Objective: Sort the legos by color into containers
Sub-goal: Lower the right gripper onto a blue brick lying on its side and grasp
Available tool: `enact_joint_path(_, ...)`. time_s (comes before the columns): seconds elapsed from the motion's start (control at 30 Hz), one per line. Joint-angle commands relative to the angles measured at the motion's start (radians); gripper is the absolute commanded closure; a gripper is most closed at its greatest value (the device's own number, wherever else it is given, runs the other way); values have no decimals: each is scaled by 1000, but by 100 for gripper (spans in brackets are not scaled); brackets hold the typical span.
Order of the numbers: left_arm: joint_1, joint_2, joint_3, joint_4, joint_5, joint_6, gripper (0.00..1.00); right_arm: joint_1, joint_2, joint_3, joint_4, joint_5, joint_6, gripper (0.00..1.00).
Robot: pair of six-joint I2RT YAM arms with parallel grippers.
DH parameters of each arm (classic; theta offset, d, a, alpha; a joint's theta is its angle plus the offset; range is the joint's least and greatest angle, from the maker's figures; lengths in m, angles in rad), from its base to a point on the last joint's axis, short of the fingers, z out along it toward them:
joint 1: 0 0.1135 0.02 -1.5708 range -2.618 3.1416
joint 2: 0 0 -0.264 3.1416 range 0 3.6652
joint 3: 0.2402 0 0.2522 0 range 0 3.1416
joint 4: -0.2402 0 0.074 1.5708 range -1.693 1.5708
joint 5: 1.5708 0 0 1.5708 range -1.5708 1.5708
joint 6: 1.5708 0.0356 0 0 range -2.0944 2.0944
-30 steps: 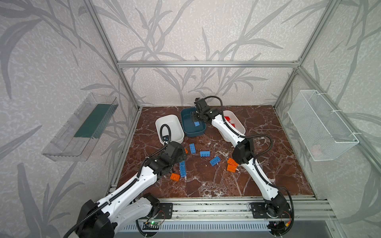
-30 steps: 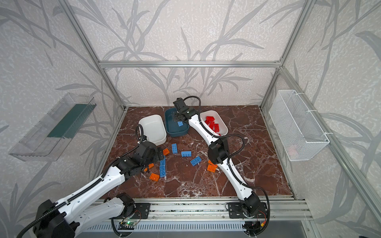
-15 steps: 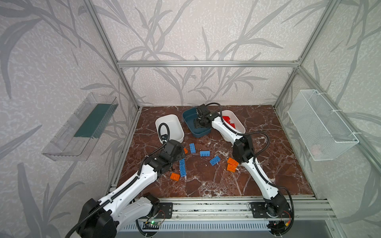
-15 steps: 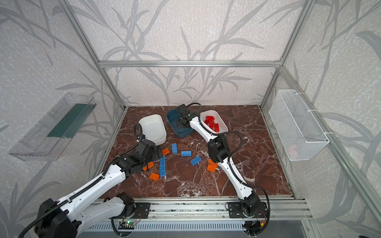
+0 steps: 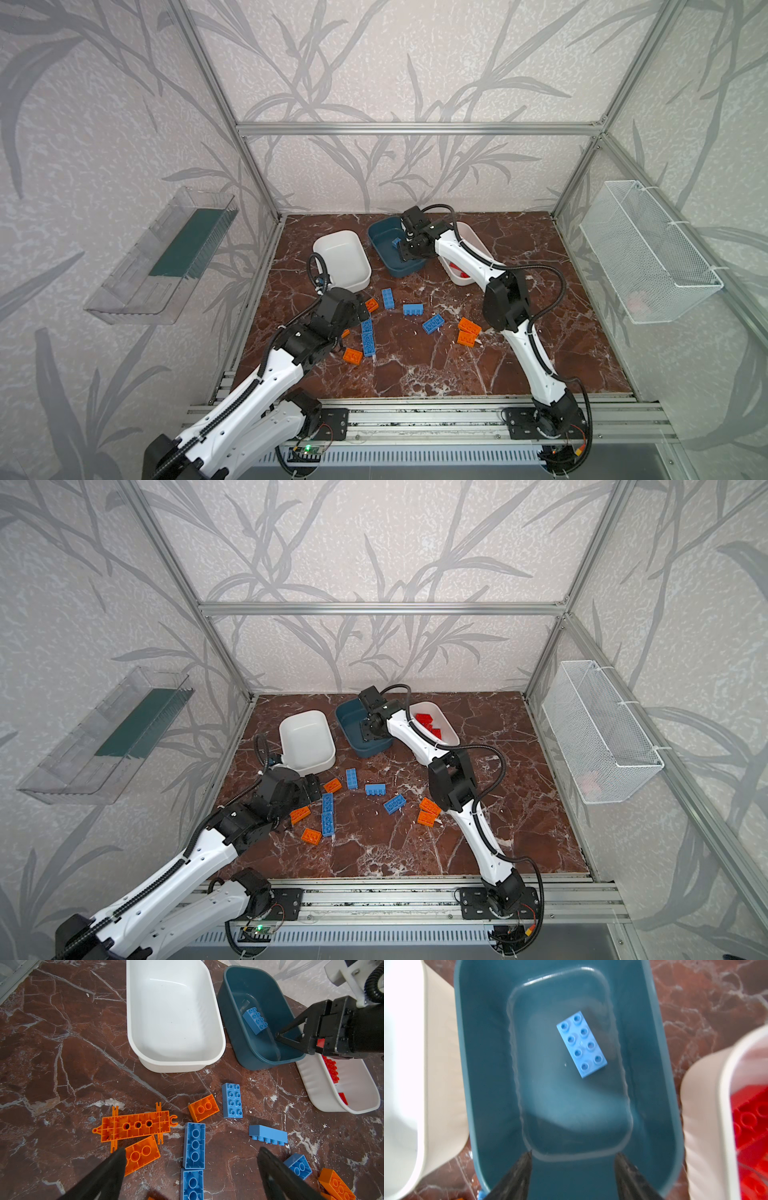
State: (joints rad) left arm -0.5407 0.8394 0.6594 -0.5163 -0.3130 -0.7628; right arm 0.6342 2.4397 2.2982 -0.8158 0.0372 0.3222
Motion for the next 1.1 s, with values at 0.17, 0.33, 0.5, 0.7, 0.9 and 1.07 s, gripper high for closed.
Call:
enact_joint_path(0.17, 4, -99, -33, -61, 21, -25, 3, 38, -189, -212, 20, 36, 1, 39)
enact_joint_path(0.33, 5, -106, -38, -65, 108, -16, 3, 74, -335, -402, 52, 34, 25, 35)
enact_joint_path(0.5, 2, -117, -59, -54, 179, -33, 3, 139, -482, -612, 71, 77, 51, 26)
enact_joint_path(0.7, 1, -172, -94, -74, 207, -46, 3, 201, -611, -838, 111, 73, 118, 23)
enact_joint_path(0.9, 0, -234, -124, -114, 215, -76, 3, 250, -622, -919, 164, 46, 184, 19)
enact_joint_path(1.07, 1, -282, -144, -134, 222, -94, 3, 265, -591, -923, 190, 58, 249, 17)
